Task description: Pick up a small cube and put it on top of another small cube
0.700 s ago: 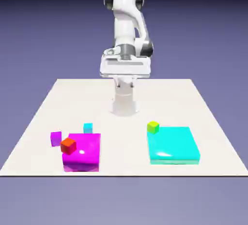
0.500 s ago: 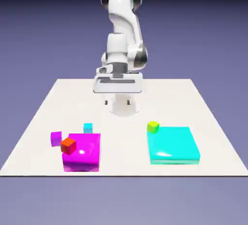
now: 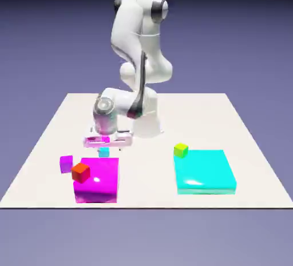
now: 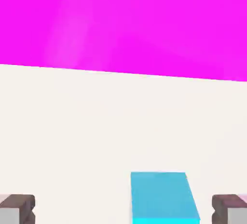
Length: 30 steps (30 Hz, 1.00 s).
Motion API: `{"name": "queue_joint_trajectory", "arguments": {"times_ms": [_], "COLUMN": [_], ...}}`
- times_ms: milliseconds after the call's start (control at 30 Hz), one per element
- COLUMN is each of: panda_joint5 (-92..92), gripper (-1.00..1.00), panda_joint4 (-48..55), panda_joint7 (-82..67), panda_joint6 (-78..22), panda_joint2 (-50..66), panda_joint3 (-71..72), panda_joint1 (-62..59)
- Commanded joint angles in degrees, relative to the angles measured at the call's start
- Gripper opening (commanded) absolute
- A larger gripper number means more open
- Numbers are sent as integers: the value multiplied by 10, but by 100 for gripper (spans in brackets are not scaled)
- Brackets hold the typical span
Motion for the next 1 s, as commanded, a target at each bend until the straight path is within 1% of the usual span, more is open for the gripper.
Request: {"name": "queue_joint_trajectory", "arguments": {"times_ms": [0, 33, 200, 233, 267, 433, 800, 933, 967], "panda_joint5": [-3, -3, 37, 37, 37, -4, -69, -49, -48], "gripper": [0, 0, 0, -100, -100, -100, -100, -100, -100], "panda_joint4": [4, 4, -25, -25, -25, 6, 181, 163, 161], "panda_joint7": [-5, -5, -31, -31, -31, -9, -283, -295, -295], "panda_joint6": [-13, -13, 108, 108, 108, -13, 0, 95, 100], "panda_joint2": [13, 13, 110, 111, 111, 14, 115, 187, 191], "panda_joint3": [-11, -11, 35, 35, 35, -12, -116, -82, -80], "panda_joint1": [4, 4, -46, -46, -46, 4, 37, -18, -22]}}
